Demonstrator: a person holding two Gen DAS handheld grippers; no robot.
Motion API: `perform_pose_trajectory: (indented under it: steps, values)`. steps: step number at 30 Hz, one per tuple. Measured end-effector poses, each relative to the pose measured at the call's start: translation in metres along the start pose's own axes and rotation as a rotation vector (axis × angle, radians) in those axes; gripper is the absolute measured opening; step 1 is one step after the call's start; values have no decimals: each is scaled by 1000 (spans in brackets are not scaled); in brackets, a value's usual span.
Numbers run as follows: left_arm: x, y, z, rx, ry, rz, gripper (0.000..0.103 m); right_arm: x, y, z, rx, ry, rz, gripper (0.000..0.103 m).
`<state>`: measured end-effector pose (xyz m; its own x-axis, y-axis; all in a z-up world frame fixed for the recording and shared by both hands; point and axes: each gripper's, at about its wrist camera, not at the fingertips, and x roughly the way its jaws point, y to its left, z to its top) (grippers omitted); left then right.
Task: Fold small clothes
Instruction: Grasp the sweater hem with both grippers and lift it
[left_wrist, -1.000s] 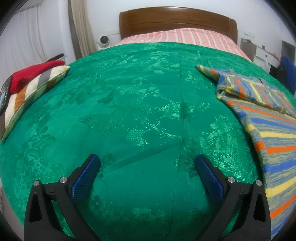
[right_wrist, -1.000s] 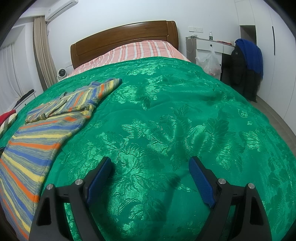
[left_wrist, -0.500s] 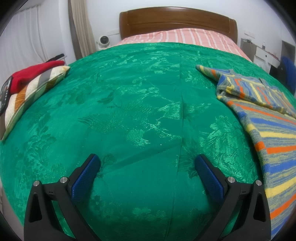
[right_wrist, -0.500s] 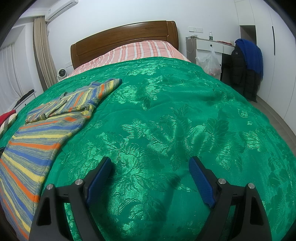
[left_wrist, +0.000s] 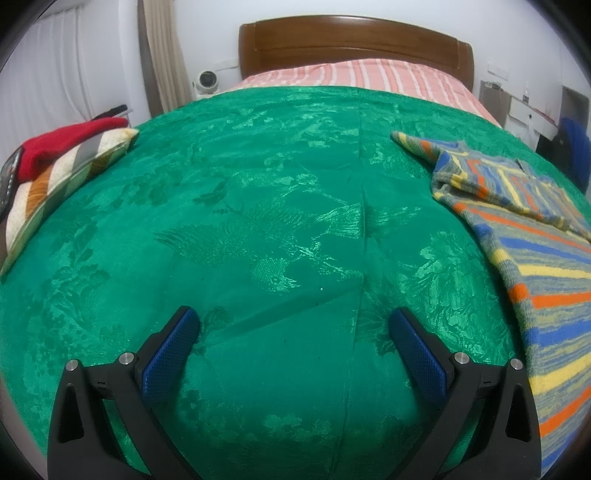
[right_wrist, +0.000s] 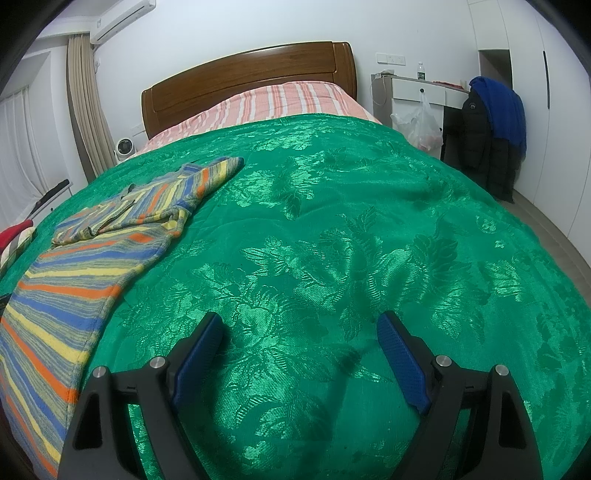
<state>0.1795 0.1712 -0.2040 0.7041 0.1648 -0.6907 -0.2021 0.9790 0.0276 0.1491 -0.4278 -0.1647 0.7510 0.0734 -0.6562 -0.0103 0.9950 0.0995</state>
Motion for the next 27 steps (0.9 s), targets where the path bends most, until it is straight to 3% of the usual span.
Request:
perform_pose_trajectory:
  steps: [2,5,7,9,11,13,15,17,19,20,21,22,27]
  values:
    - [0,2,3,-6,20,-13,103,1,0,1,0,8,-1,85]
    - [-8,10,13,-13,137,-56,99,3,2,12,0,77,-3,86]
    - [-38,15,12,-26,169,-188,97,-11,10,25,-16,126,-20,84]
    - [-63,10,3,6,211,-299,98,-44,22,33,-26,105,81,84]
    - [-82,-10,-21,98,302,-370,97,-72,43,31,-68,154,208,85]
    - [-91,-37,-51,218,382,-379,87,-83,67,13,-93,310,349,84]
    - [-93,-55,-68,284,430,-363,69,-83,84,-12,-115,452,404,82]
    - [-97,-64,-73,314,426,-337,67,-80,96,-39,-126,553,399,68]
    - [-96,-69,-75,317,441,-339,51,-75,99,-52,-93,591,412,54]
    - [-95,-70,-77,307,460,-352,28,-71,101,-57,-68,598,428,50]
    - [-93,-72,-79,303,482,-360,5,-68,103,-61,-57,602,435,31]
    - [-92,-72,-80,301,503,-362,4,-63,108,-64,-51,611,437,5]
    - [-118,-48,-68,247,492,-414,2,-78,110,-57,-73,584,420,5]
